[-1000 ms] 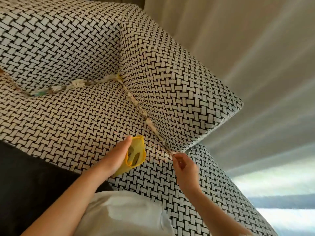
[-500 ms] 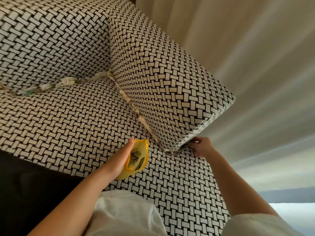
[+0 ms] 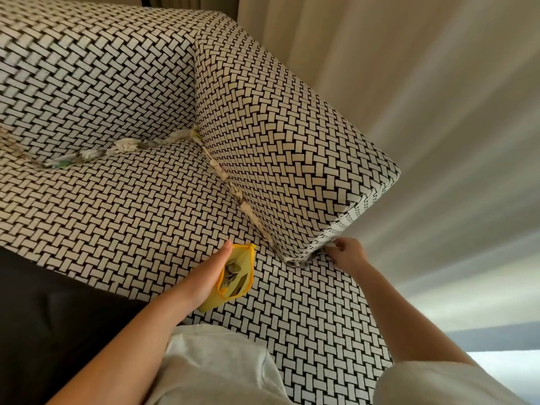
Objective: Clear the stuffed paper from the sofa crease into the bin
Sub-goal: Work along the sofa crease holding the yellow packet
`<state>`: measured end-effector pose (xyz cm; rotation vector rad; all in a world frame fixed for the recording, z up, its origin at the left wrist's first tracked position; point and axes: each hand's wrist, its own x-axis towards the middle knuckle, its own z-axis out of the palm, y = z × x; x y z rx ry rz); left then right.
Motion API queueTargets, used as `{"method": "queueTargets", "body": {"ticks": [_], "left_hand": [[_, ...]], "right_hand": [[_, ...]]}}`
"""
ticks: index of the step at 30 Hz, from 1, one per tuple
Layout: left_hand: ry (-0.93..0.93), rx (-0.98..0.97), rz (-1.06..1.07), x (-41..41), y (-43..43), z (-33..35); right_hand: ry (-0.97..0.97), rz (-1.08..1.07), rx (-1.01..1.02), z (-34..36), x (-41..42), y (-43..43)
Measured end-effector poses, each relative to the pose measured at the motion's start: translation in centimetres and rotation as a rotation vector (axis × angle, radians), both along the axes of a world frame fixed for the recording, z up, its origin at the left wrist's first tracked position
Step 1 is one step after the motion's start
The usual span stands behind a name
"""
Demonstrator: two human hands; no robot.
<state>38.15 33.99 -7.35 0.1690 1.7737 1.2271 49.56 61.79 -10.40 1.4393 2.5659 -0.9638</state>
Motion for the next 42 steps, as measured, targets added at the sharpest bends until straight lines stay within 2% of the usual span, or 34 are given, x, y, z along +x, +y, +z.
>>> {"method": "queueTargets", "body": {"ticks": [4,8,12,15,19,21,24,26,31,35,42], "left_hand": [[0.025,0.010,-0.140,0.6,-0.5,1.2],[0.025,0.027,-0.205,1.0,-0.6,1.7],[0.015,0.065,-0.200,1.3,-0.3,1.5],[0.003,0.113,-0.200,1.6,-0.2,1.3],[0.019,0.113,-0.023,1.0,0.1,-0.1],[0.024,0.096,0.021,0.6,0.2,-0.9],[0.024,0.080,0.026,0.3,0.2,-2.2],[0.037,0.076,0.023,0.3,0.3,-2.5],[0.052,0.078,0.002,0.2,0.4,-2.8],[0.038,0.052,0.007,-0.1,0.3,-3.2],[0.027,0.035,-0.008,-0.3,0.0,-3.2]], "right_hand": [[0.261,-0.032,0.042,0.0,1.7,-3.0],[0.473,0.122,-0.161,2.5,1.8,-8.9],[0.535,0.301,-0.392,5.0,0.1,-14.0],[0.540,0.422,-0.428,5.8,-0.9,-15.8],[0.644,0.192,-0.371,4.5,-0.6,-14.1],[0.583,0.137,-0.211,3.3,0.1,-12.1],[0.302,0.254,0.130,1.6,1.2,-9.3],[0.202,0.235,0.231,1.4,1.6,-7.8],[0.019,0.039,0.062,1.1,1.0,-5.1],[-0.070,0.059,0.027,0.6,-0.5,-3.9],[-0.168,-0.052,-0.097,-0.5,-2.4,-2.0]]}}
